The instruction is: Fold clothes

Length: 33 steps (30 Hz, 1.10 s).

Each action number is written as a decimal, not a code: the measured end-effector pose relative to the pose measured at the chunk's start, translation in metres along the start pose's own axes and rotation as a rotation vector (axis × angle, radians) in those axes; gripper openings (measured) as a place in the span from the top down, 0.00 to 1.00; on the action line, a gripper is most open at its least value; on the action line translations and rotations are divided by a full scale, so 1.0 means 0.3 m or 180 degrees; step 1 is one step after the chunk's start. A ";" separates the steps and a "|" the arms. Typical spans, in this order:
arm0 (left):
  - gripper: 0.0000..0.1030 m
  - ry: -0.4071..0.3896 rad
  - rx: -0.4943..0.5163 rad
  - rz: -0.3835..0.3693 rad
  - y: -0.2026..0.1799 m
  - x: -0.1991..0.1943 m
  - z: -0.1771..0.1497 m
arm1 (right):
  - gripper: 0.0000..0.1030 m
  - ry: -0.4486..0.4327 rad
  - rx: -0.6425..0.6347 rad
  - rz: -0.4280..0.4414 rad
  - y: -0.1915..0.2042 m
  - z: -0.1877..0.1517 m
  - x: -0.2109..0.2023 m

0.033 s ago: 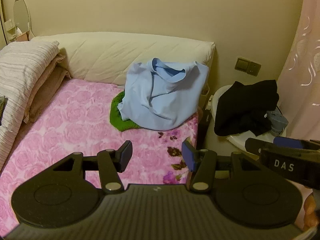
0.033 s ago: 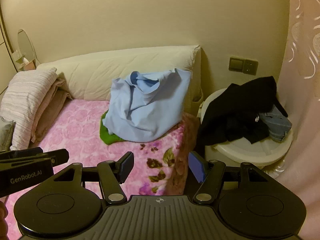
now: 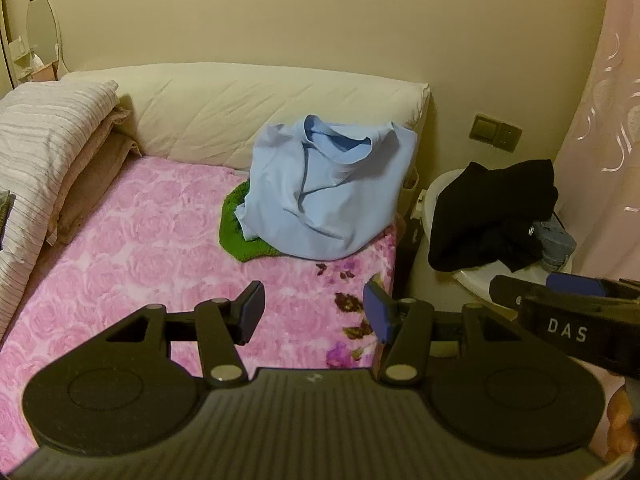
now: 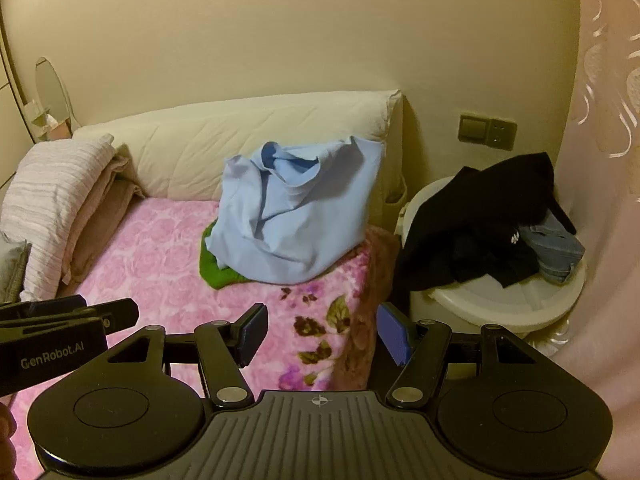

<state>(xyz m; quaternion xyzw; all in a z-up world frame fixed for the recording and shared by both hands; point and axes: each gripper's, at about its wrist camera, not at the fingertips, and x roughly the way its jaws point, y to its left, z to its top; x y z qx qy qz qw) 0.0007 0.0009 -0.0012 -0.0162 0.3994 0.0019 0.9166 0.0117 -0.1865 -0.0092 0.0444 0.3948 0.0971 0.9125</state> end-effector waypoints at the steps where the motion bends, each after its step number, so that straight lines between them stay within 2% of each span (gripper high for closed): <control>1: 0.51 0.0002 -0.0007 -0.0002 0.002 0.003 -0.001 | 0.38 -0.0001 -0.0001 -0.0007 0.004 0.002 0.002; 20: 0.51 0.0117 -0.0155 -0.0067 0.068 0.061 -0.024 | 0.38 -0.0016 -0.0076 -0.0081 0.051 0.018 0.029; 33: 0.50 0.0141 -0.0213 -0.0023 0.111 0.090 -0.016 | 0.38 0.0013 -0.0131 -0.0054 0.090 0.043 0.075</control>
